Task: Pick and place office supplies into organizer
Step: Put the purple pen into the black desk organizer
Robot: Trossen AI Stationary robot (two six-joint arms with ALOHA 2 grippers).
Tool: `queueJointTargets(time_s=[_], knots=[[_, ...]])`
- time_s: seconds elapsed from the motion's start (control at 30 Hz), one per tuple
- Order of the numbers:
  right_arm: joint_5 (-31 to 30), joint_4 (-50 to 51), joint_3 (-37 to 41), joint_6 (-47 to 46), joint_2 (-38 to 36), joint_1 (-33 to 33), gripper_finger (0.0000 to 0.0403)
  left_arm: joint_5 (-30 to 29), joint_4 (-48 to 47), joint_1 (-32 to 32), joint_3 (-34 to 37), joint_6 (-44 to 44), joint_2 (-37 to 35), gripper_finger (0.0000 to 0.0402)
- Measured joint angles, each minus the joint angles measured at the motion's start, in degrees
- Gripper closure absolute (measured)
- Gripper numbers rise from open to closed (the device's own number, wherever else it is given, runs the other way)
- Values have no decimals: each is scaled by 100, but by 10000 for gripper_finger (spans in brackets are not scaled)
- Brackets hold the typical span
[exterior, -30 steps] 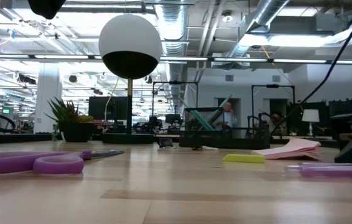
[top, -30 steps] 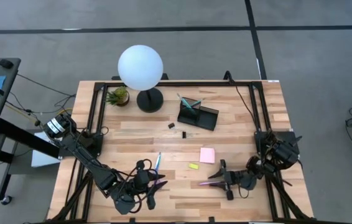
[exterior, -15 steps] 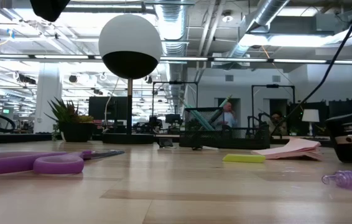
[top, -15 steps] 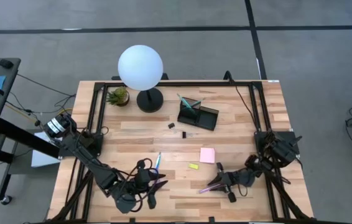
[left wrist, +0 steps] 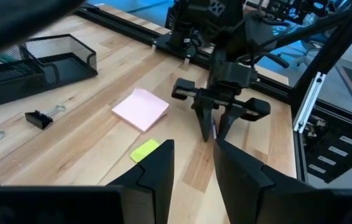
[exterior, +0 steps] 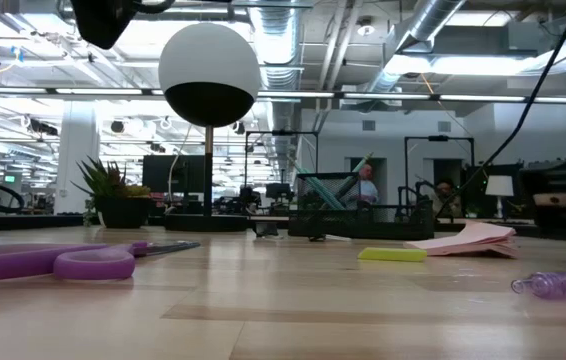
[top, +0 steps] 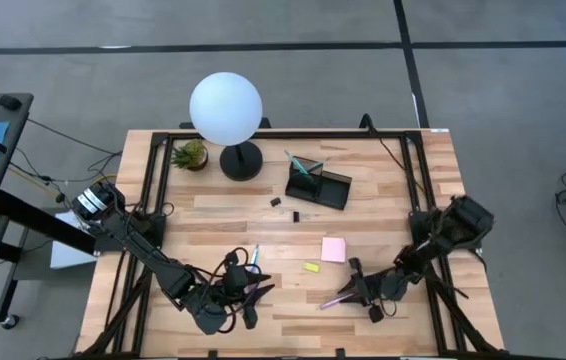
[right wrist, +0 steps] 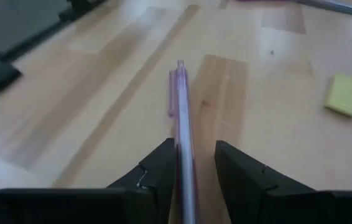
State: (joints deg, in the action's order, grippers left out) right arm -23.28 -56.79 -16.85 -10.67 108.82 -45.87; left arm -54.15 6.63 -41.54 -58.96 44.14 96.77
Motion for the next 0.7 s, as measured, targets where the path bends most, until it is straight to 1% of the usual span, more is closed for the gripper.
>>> queueJointTargets(time_s=[0.07, 0.13, 0.2, 0.23, 0.4, 0.53, 0.7], knots=[[-43, 532, 6, 8, -309, -16, 292, 7, 0, 9, 0, -2, 0, 294], [-92, 1139, -7, -235, -573, -47, 292, 15, 0, 13, 0, -2, 0, 294], [-90, 1513, -31, -519, -717, -111, 292, 99, 4, 9, 0, 0, 0, 294], [-102, 1536, -32, -600, -726, -162, 292, 150, 6, 9, 0, 0, 0, 294], [-324, 1296, -28, -693, -517, -340, 292, 208, 9, 6, 0, 28, 0, 294], [-512, 708, 54, -849, -234, -362, 292, 206, 15, 6, 0, 182, 0, 294], [-349, 387, 219, -860, -204, -353, 292, 258, 15, 2, 0, 248, 0, 294]])
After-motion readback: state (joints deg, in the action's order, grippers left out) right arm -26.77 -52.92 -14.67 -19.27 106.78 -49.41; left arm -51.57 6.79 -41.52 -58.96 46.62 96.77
